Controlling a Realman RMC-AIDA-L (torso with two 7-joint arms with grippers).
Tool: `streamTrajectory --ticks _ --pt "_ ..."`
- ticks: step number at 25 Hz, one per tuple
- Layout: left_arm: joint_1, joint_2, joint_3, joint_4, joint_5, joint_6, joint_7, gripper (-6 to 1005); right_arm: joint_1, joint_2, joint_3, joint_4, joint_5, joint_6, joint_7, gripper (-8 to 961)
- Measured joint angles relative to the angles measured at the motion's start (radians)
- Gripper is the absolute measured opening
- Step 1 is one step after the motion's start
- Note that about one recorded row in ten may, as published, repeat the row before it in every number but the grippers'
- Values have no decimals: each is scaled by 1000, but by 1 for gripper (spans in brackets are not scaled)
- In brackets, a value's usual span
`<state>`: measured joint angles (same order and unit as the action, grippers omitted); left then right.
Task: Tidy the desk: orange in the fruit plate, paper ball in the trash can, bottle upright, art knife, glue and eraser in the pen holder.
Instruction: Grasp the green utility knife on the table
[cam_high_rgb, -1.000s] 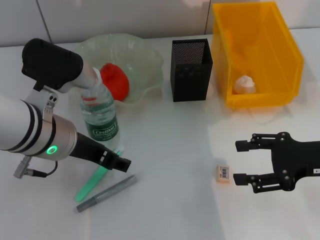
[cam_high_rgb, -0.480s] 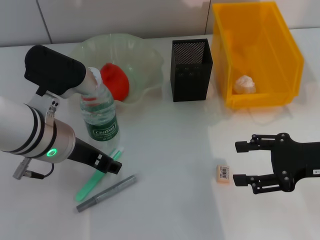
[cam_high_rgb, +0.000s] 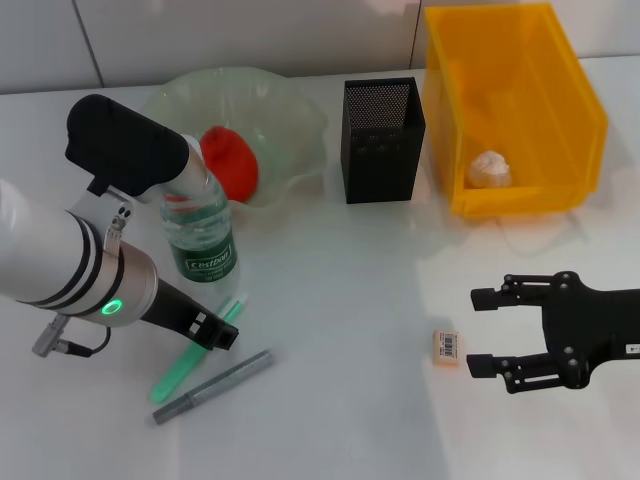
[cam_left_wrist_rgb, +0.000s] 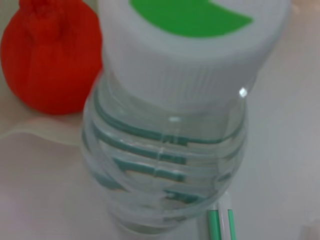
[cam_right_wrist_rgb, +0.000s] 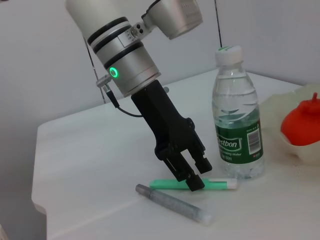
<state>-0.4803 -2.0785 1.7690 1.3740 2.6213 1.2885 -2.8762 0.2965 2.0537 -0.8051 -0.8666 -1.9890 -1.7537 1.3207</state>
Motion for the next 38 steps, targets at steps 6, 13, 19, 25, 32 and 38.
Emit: streamTrajectory --ticks 6,13,19,25,32,38 --pt "-7 0 1 -3 0 2 0 498 -1 2 1 0 -1 2 0 793" --pt "-16 0 8 -4 4 24 0 475 2 2 -1 0 -1 2 0 793" --pt "-32 -1 24 -20 32 47 0 458 4 2 -2 0 -2 2 0 793" --pt "-39 -1 25 -28 33 49 0 453 7 2 -2 0 -9 3 0 793" --pt "-43 -2 24 -29 35 54 1 330 7 5 -3 0 -15 10 0 793" --pt "-45 -2 27 -29 37 55 1 194 8 8 -1 0 -23 11 0 793"
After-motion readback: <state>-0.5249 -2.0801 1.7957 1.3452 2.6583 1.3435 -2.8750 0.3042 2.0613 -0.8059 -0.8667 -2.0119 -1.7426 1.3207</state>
